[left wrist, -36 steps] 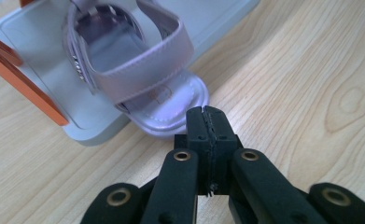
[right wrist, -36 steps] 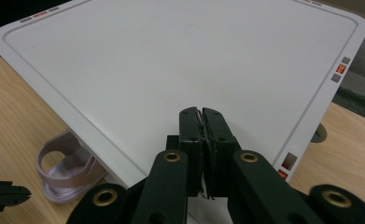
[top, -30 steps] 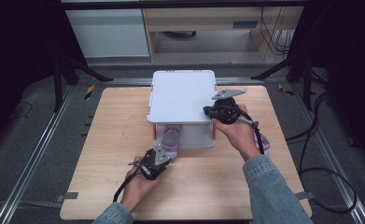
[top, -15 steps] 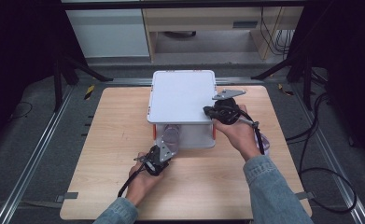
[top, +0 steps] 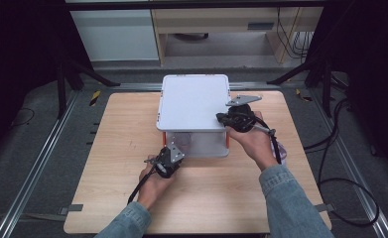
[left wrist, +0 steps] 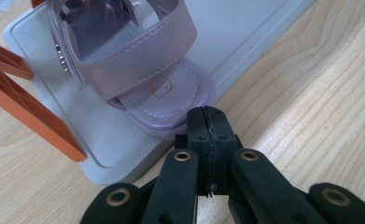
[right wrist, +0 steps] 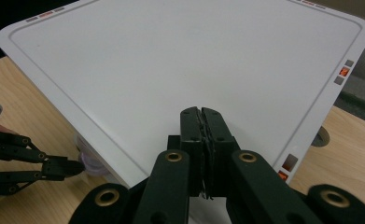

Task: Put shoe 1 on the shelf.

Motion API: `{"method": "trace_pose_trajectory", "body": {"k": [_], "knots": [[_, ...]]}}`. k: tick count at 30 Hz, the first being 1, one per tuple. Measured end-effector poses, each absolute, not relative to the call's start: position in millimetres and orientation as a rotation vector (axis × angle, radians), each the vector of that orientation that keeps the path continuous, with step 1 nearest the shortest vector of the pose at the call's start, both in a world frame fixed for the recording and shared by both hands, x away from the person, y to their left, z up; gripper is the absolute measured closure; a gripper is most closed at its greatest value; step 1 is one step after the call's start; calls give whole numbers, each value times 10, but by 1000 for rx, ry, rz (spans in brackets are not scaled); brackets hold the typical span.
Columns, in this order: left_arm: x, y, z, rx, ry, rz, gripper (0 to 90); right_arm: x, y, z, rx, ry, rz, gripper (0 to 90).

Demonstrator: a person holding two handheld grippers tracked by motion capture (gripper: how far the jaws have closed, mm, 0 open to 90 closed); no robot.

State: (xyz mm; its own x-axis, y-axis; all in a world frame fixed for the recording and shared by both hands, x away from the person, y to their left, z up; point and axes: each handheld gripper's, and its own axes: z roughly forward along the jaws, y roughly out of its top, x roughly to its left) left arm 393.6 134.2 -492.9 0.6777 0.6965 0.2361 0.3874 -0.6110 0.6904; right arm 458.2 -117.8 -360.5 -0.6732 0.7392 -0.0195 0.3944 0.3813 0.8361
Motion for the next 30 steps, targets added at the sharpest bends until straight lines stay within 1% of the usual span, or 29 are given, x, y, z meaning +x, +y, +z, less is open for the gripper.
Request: {"method": "trace_pose_trajectory", "body": {"k": [30], "knots": [[4127,1350,-4964,2243,890,667,894,4582,-1192,-3610,982,2257,1214,891]]}}
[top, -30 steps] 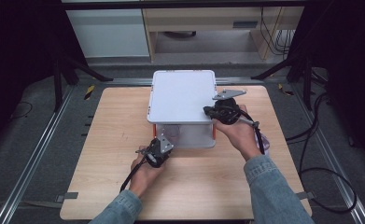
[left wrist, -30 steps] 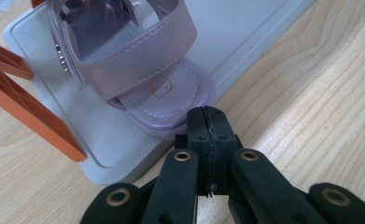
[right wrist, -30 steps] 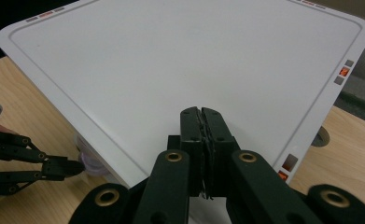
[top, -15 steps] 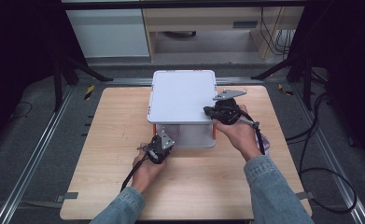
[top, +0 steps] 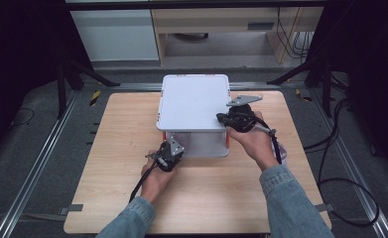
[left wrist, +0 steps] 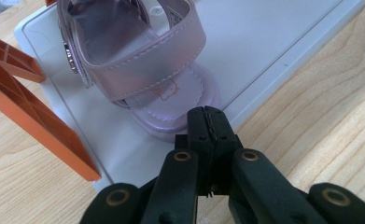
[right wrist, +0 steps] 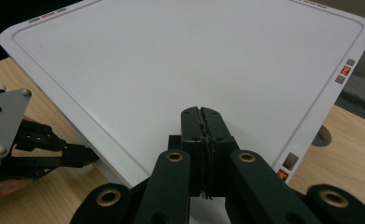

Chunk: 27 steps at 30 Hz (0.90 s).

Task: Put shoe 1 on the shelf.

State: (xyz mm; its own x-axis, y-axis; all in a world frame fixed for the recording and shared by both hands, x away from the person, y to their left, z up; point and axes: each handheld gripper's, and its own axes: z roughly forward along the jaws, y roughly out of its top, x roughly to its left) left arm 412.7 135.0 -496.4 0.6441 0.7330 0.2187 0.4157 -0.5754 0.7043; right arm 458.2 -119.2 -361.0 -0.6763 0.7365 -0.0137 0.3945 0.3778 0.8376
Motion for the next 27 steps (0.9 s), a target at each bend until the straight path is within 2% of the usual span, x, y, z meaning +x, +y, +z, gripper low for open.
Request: {"method": "trace_pose_trajectory", "body": {"k": [6,9,10,11,12,13,19,22,27], "knots": [[4117,1362,-4944,2236,890,677,887,4583,-1190,-3606,978,2256,1214,883],[4081,1380,-4913,2215,898,669,854,4593,-1214,-3600,1009,2238,1253,776],[4067,1388,-4903,2206,902,663,833,4593,-1222,-3593,1014,2228,1267,768],[4052,1395,-4894,2197,905,658,806,4593,-1237,-3583,1011,2215,1279,751],[4035,1406,-4878,2192,905,661,738,4599,-1267,-3566,1020,2192,1294,691],[4022,1417,-4864,2190,904,664,738,4599,-1267,-3566,1020,2192,1294,691],[3917,1598,-4758,2128,948,642,507,4640,-1411,-3545,1088,2124,1284,550],[3876,1673,-4752,2138,952,631,419,4644,-1498,-3530,1117,2073,1275,467],[3820,1826,-4742,2143,962,640,277,4621,-1654,-3496,1149,2000,1272,387]]}}
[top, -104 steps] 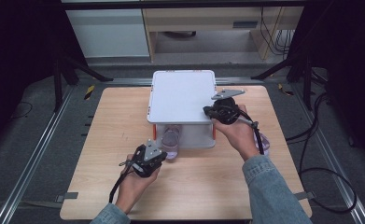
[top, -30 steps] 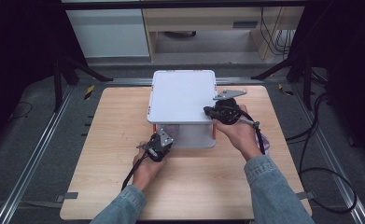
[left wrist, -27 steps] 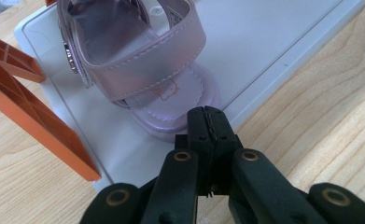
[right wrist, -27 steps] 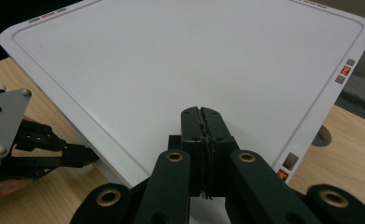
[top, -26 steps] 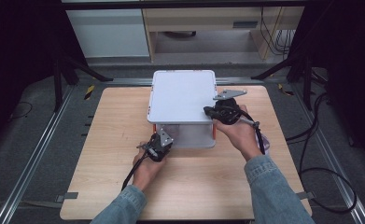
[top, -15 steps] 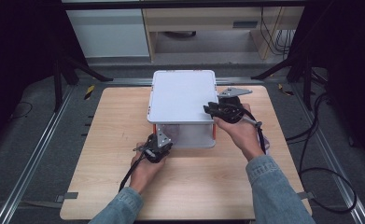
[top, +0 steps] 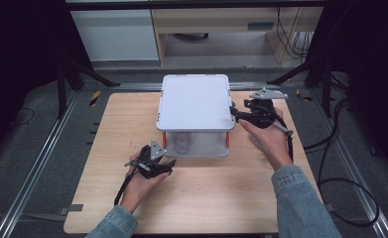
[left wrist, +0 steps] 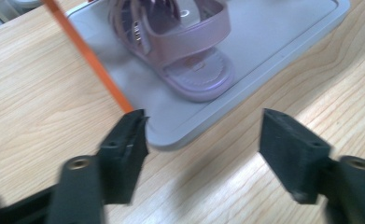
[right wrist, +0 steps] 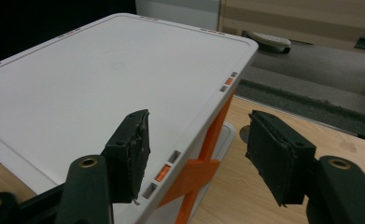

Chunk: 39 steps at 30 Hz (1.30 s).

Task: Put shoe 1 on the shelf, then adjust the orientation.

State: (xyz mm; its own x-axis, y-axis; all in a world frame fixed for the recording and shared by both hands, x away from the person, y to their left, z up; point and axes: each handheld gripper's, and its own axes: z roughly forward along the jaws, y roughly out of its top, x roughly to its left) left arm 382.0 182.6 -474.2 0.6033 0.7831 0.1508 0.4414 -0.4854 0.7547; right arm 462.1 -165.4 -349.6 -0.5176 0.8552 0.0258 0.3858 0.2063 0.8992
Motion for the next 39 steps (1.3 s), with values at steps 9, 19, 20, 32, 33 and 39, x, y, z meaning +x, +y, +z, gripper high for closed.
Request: {"method": "trace_pose_trajectory", "body": {"k": [9,19,20,32,33,39], "knots": [[3823,2178,-4759,2087,1067,624,89,4559,-1957,-3471,1198,1942,1255,300],[3808,2611,-4765,2013,1157,632,76,4396,-2265,-3654,1216,1959,1193,528],[3812,2651,-4758,2002,1169,637,76,4371,-2296,-3699,1218,1967,1181,554],[3840,2870,-4773,1943,1259,667,85,4166,-2550,-4117,1264,2024,1113,771],[3841,2865,-4778,1948,1256,661,86,4156,-2571,-4149,1270,2028,1113,785],[3851,2840,-4785,1975,1240,660,91,4096,-2640,-4350,1297,2067,1065,798]]}}
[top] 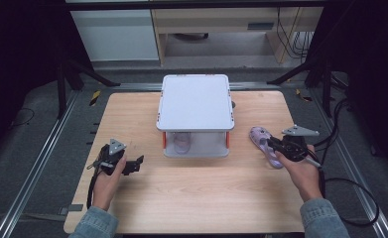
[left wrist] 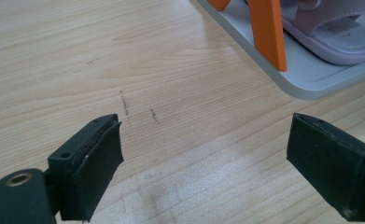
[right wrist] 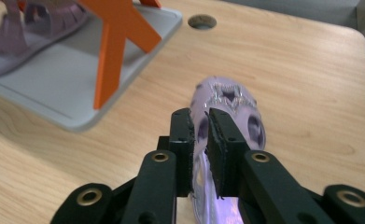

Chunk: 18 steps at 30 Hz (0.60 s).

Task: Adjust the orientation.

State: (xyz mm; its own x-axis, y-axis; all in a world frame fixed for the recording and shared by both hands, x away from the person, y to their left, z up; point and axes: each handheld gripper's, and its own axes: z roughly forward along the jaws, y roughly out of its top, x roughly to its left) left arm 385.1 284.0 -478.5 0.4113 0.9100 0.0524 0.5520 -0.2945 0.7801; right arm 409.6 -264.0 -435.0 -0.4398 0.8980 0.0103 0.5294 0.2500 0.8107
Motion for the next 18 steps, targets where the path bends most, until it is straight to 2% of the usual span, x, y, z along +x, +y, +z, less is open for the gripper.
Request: {"method": "trace_pose_trajectory", "body": {"k": [8,18], "knots": [[3847,2844,-4788,1978,1240,659,92,4066,-2636,-4484,1310,2097,1024,717],[3844,2850,-4791,1980,1243,656,93,4115,-2621,-4643,1358,2122,959,715]]}}
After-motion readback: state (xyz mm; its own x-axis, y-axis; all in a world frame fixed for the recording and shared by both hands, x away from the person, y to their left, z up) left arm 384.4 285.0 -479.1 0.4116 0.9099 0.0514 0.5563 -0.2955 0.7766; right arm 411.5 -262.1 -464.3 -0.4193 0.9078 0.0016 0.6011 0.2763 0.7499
